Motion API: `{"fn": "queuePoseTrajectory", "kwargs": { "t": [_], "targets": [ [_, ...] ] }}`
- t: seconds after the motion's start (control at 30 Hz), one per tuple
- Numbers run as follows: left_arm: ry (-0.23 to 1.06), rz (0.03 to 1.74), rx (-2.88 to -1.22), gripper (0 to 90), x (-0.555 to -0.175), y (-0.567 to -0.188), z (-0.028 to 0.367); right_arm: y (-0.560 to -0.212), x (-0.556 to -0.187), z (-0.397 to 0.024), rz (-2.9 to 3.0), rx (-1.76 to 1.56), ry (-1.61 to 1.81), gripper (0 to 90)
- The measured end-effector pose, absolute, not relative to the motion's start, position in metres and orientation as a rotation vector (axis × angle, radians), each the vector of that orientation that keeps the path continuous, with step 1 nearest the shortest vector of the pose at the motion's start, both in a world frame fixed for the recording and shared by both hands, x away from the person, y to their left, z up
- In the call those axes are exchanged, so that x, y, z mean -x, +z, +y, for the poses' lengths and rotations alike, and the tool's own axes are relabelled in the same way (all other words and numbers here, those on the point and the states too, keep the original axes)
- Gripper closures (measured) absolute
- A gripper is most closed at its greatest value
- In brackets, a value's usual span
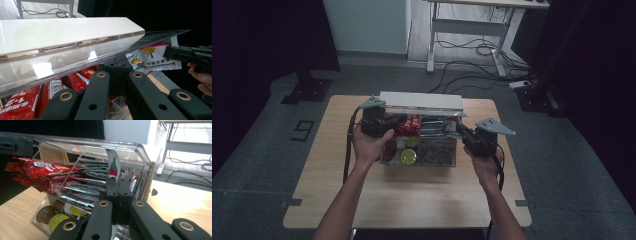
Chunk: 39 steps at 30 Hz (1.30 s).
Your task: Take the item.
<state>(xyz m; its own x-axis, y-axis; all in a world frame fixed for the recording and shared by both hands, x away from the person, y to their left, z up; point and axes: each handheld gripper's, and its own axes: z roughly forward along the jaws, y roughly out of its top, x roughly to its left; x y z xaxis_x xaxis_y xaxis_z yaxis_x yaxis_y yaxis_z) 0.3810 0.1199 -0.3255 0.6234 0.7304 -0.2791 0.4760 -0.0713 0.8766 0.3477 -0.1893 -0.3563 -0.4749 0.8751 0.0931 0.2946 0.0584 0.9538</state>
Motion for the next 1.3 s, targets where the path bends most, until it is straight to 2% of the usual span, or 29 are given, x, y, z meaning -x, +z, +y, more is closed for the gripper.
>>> {"fn": "queuePoseTrajectory", "kwargs": {
  "t": [1.3],
  "targets": [
    [0.277,1.003,-1.715,90.0,-0.383,-0.327,0.118,-0.354,-0.325,-0.215,1.724,-1.150,1.478,89.5]
  ]
}}
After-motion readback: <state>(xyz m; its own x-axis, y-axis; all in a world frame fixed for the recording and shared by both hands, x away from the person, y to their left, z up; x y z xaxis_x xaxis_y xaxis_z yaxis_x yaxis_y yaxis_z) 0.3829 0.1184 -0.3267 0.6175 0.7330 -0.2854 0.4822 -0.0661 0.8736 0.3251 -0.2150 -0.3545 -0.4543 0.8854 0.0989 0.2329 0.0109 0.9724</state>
